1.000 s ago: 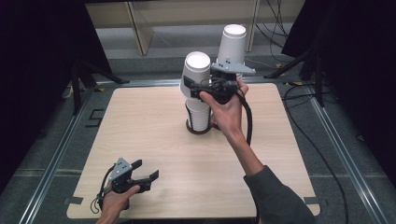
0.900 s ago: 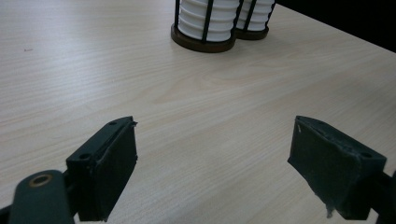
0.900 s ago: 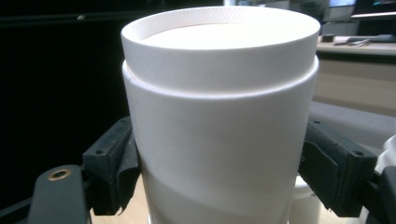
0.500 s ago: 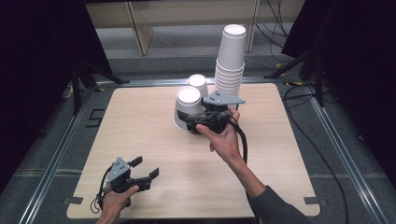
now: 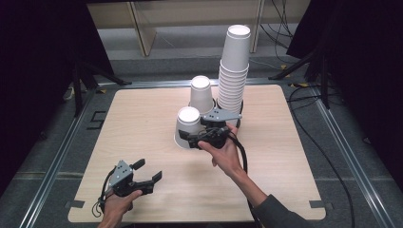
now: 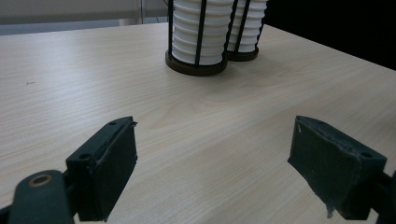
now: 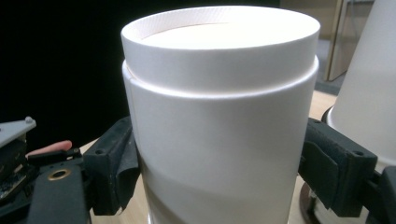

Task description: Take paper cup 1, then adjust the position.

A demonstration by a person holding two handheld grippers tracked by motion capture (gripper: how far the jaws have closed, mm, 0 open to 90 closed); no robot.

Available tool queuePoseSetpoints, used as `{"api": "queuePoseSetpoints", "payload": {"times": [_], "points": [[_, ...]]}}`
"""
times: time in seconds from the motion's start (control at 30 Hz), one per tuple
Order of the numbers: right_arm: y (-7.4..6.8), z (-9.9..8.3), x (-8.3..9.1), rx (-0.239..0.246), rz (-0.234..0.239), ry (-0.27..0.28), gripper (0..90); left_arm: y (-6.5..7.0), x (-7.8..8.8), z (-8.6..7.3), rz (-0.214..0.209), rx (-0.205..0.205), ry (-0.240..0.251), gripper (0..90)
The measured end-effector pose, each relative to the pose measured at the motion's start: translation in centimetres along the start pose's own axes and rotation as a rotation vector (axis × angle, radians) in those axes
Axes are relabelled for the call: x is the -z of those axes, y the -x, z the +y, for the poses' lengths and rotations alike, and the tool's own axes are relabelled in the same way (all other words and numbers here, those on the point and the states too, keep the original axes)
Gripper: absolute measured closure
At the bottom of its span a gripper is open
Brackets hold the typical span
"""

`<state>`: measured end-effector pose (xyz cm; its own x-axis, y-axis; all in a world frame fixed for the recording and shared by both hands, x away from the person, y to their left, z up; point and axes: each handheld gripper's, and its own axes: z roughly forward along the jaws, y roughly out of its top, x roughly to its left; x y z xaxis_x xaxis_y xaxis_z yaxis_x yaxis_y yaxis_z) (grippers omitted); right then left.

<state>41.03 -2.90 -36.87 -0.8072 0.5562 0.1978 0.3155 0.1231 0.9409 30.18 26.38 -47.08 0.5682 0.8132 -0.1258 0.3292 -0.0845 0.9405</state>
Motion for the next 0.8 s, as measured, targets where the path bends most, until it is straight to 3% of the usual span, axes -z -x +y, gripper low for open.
{"api": "queuePoseSetpoints", "payload": {"times": [0.1, 0.23, 0.3, 0.33, 0.37, 0.4, 0.43, 0.47, 0.5, 0.6, 0.67, 0.7, 0.8], "points": [[0.1, -0.6, -0.3, 0.021, -0.003, -0.005, 20.6, 0.0, -0.1, 0.0, -0.007, -0.003, 0.012, 14.3], [-0.2, -1.2, -0.5, 0.016, 0.020, -0.012, 20.6, 0.1, 0.0, 0.0, 0.003, 0.000, -0.005, 14.3], [-0.4, -1.5, -0.6, 0.014, 0.038, -0.019, 20.6, 0.1, -0.1, 0.0, -0.020, -0.002, 0.023, 14.3], [-0.6, -1.6, -0.7, 0.005, 0.035, -0.021, 20.6, 0.1, 0.0, 0.1, -0.014, -0.001, 0.008, 14.3], [-0.6, -1.8, -0.8, 0.013, 0.043, -0.019, 20.6, 0.1, -0.1, 0.1, -0.029, -0.006, 0.026, 14.3], [-0.6, -1.9, -0.8, 0.038, 0.039, -0.027, 20.6, 0.2, 0.0, 0.1, -0.023, -0.009, 0.011, 14.3], [-0.9, -2.1, -1.0, 0.015, 0.049, -0.031, 20.6, 0.2, 0.0, 0.1, -0.027, -0.007, 0.022, 14.3], [-0.9, -2.3, -1.0, 0.036, 0.047, -0.039, 20.6, 0.2, -0.1, 0.1, -0.037, -0.010, 0.035, 14.3], [-1.2, -2.5, -1.2, 0.013, 0.065, -0.038, 20.6, 0.3, 0.0, 0.1, -0.031, -0.014, 0.024, 14.3], [-1.4, -2.9, -1.6, 0.042, 0.070, -0.050, 20.6, 0.3, 0.0, 0.2, -0.047, -0.021, 0.033, 14.3], [-1.7, -3.1, -1.6, 0.021, 0.074, -0.063, 20.6, 0.4, -0.1, 0.2, -0.048, -0.017, 0.033, 14.3], [-2.0, -3.3, -1.9, 0.027, 0.102, -0.070, 20.6, 0.5, -0.1, 0.2, -0.058, -0.016, 0.044, 14.3], [-2.1, -3.4, -2.1, 0.054, 0.099, -0.067, 20.6, 0.6, 0.1, 0.3, -0.053, -0.020, 0.033, 14.3]]}}
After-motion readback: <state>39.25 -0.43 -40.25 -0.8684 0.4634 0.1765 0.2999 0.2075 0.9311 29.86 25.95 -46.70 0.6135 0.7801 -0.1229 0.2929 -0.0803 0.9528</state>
